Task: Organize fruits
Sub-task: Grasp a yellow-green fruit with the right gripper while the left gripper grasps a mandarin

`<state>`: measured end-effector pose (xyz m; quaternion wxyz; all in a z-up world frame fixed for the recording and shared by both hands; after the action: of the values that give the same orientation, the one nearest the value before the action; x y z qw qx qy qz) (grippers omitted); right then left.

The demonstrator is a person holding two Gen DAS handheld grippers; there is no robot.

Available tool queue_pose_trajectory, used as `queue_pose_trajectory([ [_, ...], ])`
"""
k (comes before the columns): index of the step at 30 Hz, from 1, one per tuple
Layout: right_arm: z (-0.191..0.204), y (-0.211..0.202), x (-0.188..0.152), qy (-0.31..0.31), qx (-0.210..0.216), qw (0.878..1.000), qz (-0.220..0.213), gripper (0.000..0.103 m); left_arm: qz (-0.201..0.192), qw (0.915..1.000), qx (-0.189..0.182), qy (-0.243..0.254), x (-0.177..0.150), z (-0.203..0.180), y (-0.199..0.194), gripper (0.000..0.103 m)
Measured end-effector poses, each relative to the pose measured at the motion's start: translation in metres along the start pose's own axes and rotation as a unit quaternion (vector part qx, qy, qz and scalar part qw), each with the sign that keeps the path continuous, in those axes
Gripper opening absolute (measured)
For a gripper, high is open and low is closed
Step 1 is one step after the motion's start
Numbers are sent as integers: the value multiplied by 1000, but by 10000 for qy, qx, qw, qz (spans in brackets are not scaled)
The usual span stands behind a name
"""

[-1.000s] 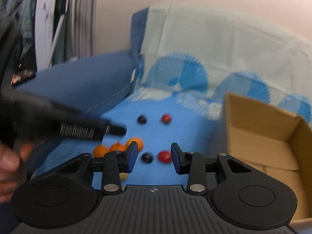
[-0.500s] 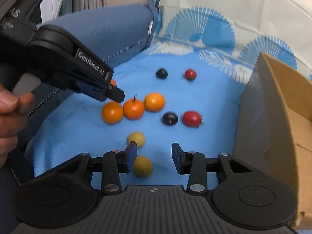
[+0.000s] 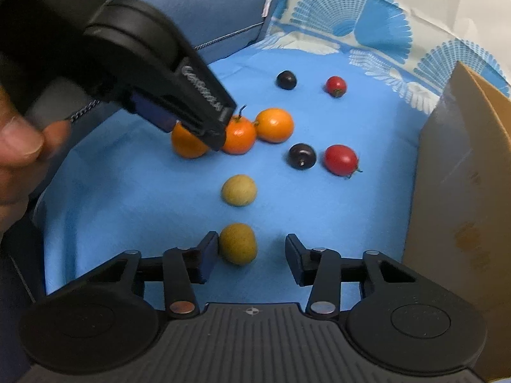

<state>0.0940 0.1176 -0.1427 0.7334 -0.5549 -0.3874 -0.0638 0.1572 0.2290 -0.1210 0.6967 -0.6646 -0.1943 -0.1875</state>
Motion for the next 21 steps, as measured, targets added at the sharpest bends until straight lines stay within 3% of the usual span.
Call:
queue_pose_trajectory([
  [2, 3, -1, -1, -44, 75, 10000, -3, 26, 95, 9999, 64, 62, -1, -2, 3, 53],
  [6, 5, -5, -2, -155, 26, 9998, -94, 26, 232, 9994, 162, 186, -3, -4, 9, 40],
  [11, 1, -16, 2, -97, -27, 9997, -241, 26, 120, 9994, 90, 304, -5, -11, 0, 40],
  [21, -15, -13, -3, 139, -264, 9996, -4, 26, 276, 9985, -128, 446, -15, -21, -5, 40],
])
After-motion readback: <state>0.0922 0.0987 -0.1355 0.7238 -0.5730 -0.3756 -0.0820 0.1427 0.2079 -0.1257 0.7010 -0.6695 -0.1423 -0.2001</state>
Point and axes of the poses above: each gripper's, at about its wrist camera, not at the fingertips, and y roughly the way its jaws point, z to its left, x to its top, the point moved 5 cm from there along y, roughly the way its jaws point, and after that the axes turned 10 degrees about y, right-handed, at the moved point
